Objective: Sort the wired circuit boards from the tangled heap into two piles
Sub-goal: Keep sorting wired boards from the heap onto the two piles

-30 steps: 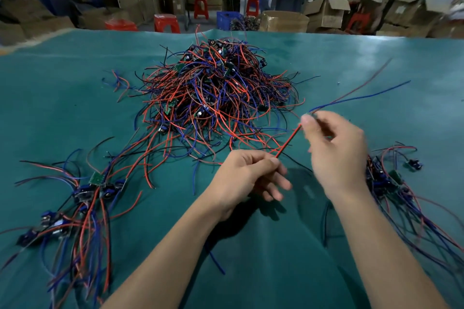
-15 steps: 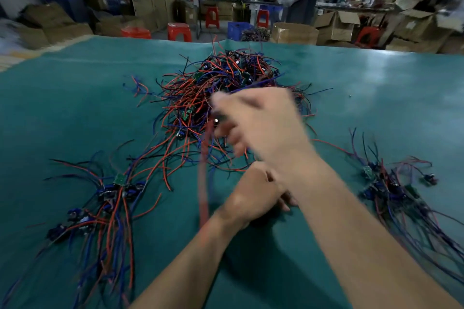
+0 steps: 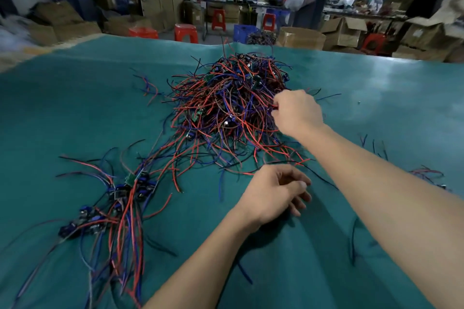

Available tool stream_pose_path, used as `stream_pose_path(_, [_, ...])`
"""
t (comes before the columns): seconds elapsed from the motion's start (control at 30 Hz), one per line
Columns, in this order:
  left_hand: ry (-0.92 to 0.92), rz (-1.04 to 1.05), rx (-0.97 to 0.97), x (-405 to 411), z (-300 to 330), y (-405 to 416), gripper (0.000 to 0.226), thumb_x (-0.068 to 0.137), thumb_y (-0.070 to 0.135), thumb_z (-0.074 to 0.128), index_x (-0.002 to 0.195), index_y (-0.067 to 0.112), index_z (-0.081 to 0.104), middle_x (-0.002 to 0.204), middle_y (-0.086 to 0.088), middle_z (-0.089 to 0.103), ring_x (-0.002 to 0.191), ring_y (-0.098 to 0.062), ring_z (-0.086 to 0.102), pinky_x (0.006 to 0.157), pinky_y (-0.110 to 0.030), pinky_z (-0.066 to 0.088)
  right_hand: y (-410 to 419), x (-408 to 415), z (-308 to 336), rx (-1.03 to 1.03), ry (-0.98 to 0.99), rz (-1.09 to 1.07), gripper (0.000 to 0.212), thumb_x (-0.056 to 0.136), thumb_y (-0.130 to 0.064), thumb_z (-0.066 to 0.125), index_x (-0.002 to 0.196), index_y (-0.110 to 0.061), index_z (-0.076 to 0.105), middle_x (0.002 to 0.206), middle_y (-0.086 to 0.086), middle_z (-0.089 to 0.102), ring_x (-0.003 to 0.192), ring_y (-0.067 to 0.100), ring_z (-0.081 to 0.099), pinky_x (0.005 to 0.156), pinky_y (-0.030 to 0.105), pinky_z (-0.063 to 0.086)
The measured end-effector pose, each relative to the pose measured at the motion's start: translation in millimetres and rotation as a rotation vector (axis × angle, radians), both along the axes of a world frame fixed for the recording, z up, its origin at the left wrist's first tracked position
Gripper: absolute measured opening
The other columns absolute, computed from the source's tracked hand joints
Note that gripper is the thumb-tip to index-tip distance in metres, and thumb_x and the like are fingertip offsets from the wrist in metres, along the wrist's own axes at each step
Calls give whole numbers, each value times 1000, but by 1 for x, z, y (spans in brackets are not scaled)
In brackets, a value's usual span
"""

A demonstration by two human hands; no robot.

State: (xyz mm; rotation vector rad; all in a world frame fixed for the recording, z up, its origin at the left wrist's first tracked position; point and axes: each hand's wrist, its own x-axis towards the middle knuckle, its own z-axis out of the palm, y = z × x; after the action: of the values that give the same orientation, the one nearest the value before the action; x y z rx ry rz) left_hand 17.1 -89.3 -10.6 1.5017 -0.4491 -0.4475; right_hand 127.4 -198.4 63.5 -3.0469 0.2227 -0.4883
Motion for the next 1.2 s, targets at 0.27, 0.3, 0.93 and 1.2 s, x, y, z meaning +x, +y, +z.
stream_pose_path(0.27, [50, 13, -57, 1, 1, 1, 16, 96, -7, 47, 103, -5, 61, 76, -14, 64, 52, -14, 58, 47, -20, 49, -25, -4, 0, 419, -170, 11, 20, 89, -15, 69, 104, -27, 74, 101, 13, 73, 107, 37, 63, 93, 40, 53])
stream_pose_path(0.3, [63, 22, -74, 1, 1, 2, 16, 96, -7, 48, 103, -5, 61, 76, -14, 64, 52, -14, 58, 47, -21, 50, -29, -9, 2, 474, -191, -1, 25, 86, -14, 70, 107, -27, 73, 96, 10, 75, 106, 33, 65, 95, 39, 53])
stream_pose_path(0.93, [242, 312, -310, 8, 2, -1, 26, 108, 26, 35, 113, 8, 52, 78, -8, 68, 52, -16, 60, 36, -21, 42, -50, -151, -29, 1137, 615, 454, 24, 67, -14, 72, 90, -12, 79, 54, 10, 64, 40, 8, 39, 40, 17, 26])
stream_pose_path(1.2, [77, 227, -200, 3, 0, 1, 5, 97, 3, 57, 102, 2, 55, 69, -8, 63, 53, -13, 59, 46, -20, 45, -48, -140, -47, 1200, -16, 286, 16, 84, -35, 80, 82, -20, 75, 72, 9, 74, 50, 10, 54, 44, 17, 38])
